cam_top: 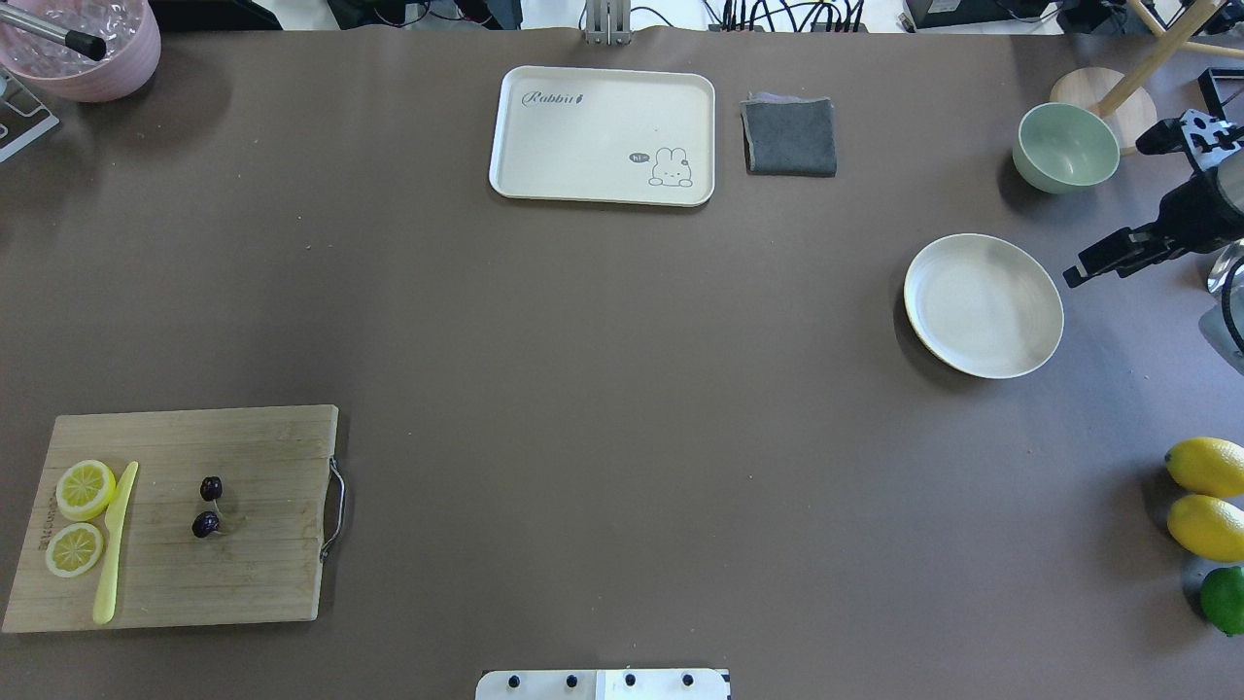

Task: Place red cherry on plate
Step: 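Reach the right gripper to the rim of the white plate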

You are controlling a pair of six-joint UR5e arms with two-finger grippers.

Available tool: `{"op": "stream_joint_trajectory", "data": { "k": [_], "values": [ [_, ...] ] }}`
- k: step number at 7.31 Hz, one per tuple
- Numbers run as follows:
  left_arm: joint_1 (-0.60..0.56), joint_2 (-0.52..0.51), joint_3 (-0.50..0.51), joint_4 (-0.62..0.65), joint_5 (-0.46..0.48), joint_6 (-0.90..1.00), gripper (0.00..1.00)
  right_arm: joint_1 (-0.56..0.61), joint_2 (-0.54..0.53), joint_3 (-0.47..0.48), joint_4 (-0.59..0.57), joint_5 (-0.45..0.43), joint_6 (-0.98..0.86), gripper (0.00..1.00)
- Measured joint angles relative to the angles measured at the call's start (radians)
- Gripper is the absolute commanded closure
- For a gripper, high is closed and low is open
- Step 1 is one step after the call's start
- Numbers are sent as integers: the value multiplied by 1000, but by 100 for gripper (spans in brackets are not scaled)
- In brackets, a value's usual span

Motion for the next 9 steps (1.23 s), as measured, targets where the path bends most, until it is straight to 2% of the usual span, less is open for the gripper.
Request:
{"op": "stream_joint_trajectory", "data": {
  "k": [1, 4, 6, 7, 9],
  "values": [
    [4, -1, 5, -1, 0, 0, 2, -18, 13, -17, 0, 4, 3, 17],
    [10, -1, 12, -10, 0, 1, 2, -42, 22, -58, 0, 6, 3, 45],
    [11, -1, 14, -19, 0, 1, 2, -48, 25, -67, 0, 3, 4, 52],
    [11, -1, 14, -20, 0, 1, 2, -53, 28, -73, 0, 4, 4, 63],
    [11, 1, 15, -21, 0, 2, 2, -59, 34, -85, -1, 7, 4, 100]
  ]
}}
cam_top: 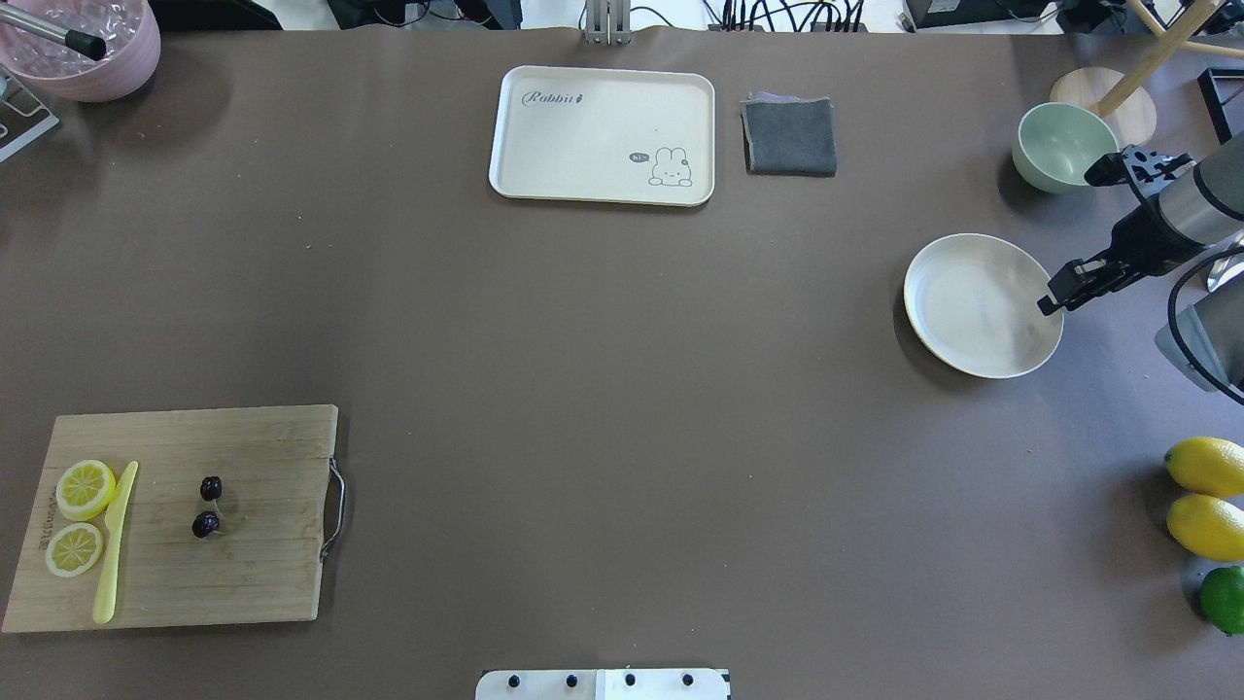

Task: Place red cherry on plate
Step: 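Reach the right gripper to the rim of the white plate, then drag the white plate with the right gripper while the left arm reaches in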

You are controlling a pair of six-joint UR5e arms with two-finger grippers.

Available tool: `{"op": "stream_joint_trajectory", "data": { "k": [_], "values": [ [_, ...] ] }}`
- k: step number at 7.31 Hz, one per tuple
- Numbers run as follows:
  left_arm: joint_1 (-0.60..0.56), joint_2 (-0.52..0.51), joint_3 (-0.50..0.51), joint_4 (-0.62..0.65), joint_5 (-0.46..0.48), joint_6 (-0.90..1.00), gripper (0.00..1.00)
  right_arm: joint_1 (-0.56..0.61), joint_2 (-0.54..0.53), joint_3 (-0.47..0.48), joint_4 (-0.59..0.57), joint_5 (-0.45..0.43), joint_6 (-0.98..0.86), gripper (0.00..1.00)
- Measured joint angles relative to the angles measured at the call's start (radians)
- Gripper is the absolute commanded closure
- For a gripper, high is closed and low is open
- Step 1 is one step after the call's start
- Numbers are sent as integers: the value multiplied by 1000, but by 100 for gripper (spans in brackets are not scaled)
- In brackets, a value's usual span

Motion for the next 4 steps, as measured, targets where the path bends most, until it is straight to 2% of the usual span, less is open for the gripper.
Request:
{"op": "stream_joint_trajectory", "data": {
  "k": [4],
  "values": [
    [0, 1, 0, 0, 0, -3, 2, 3, 26, -7, 0, 26, 66, 100]
  ]
}}
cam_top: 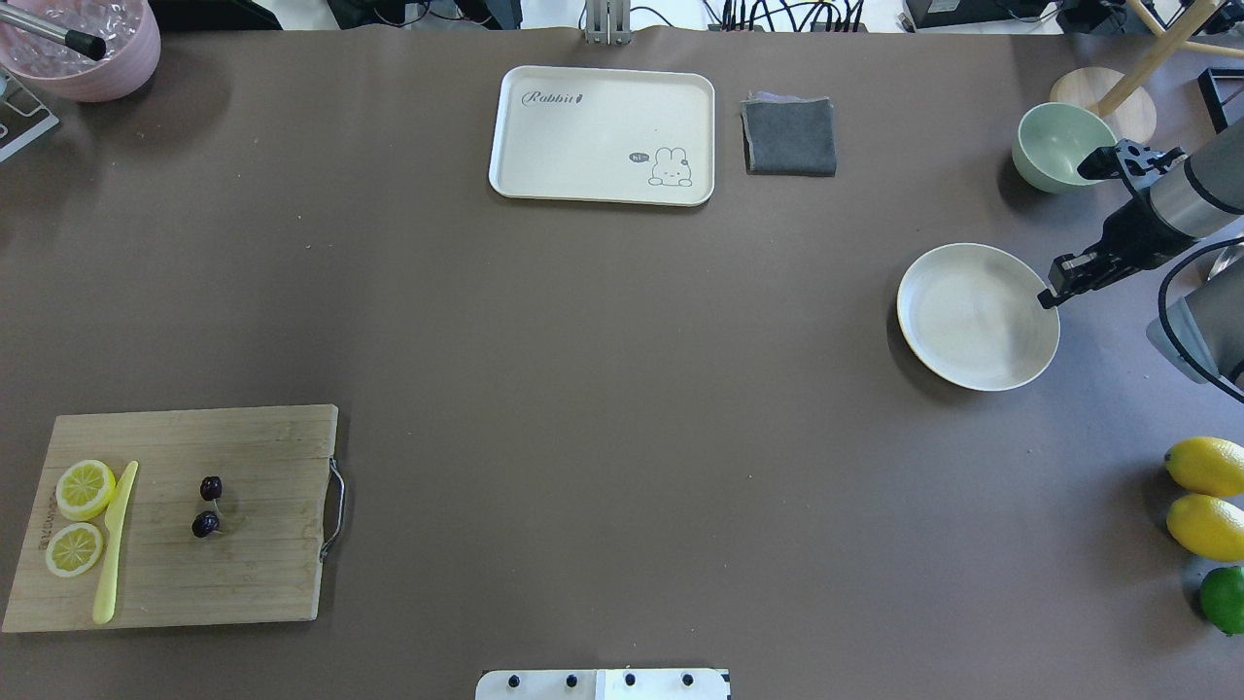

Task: Place red cherry on plate
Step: 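Drag the white plate with the right gripper while the left arm reaches in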

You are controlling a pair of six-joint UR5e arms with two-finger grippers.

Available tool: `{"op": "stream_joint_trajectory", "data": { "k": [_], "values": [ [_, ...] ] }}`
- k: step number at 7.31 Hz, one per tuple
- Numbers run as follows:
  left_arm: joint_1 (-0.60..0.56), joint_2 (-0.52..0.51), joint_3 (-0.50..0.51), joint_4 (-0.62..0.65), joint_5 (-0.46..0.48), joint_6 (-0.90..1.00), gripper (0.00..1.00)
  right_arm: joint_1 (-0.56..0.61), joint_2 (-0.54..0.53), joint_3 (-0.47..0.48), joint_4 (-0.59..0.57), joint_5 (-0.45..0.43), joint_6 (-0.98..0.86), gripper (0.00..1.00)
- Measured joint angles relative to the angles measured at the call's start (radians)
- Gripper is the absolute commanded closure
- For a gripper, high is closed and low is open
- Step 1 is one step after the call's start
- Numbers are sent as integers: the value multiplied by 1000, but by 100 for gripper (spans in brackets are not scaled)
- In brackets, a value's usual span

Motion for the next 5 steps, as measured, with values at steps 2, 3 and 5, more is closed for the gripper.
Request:
{"op": "stream_joint_trajectory", "data": {
  "k": [2, 3, 5],
  "values": [
    [21, -11, -17, -1, -18, -88, 2, 17, 35, 24, 0, 75, 74, 100],
    [58, -21, -38, -19, -29, -204, 2, 8, 50, 58, 0, 100, 148, 100],
    [220, -23, -71, -189, -10, -553, 2, -74, 63, 168, 3, 89, 346, 100]
  ]
}}
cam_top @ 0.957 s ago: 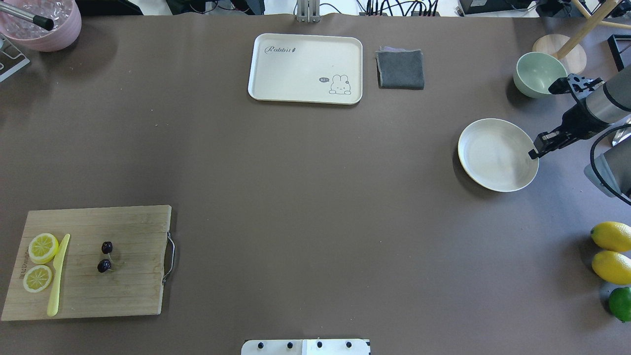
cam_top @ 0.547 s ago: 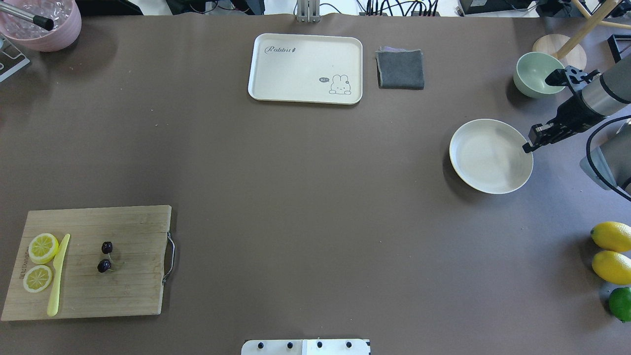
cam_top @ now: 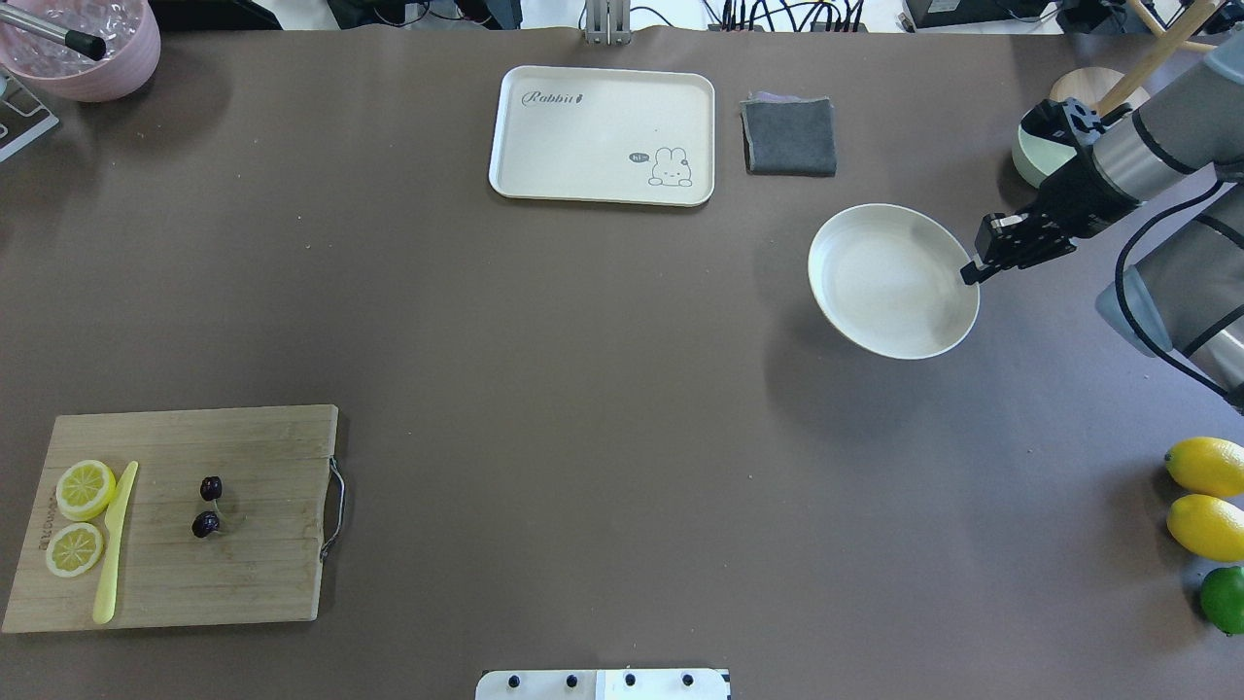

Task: Place red cherry on plate
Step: 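Drag the white plate with the right gripper while the left arm reaches in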

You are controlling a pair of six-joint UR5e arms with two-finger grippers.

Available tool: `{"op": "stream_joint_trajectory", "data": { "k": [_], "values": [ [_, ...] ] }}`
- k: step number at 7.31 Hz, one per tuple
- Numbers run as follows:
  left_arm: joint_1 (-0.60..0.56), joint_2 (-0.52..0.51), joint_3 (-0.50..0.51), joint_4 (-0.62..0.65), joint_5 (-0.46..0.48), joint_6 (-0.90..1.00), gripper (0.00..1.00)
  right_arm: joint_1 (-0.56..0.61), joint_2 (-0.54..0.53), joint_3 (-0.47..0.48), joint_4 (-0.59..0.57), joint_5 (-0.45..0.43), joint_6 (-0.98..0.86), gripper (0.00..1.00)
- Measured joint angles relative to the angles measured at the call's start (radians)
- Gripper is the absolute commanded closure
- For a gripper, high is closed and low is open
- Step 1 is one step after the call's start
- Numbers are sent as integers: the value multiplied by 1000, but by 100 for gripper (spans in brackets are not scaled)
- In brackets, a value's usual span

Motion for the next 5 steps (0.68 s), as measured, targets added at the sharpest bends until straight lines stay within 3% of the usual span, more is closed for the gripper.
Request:
{"op": "stream_joint_trajectory", "data": {
  "k": [2, 5],
  "values": [
    [186, -2, -13, -155, 85, -294, 3, -159, 19, 118, 1, -134, 225, 100],
    [421, 1, -47, -217, 232, -556, 5, -374, 94, 163, -1, -331, 442, 100]
  ]
}}
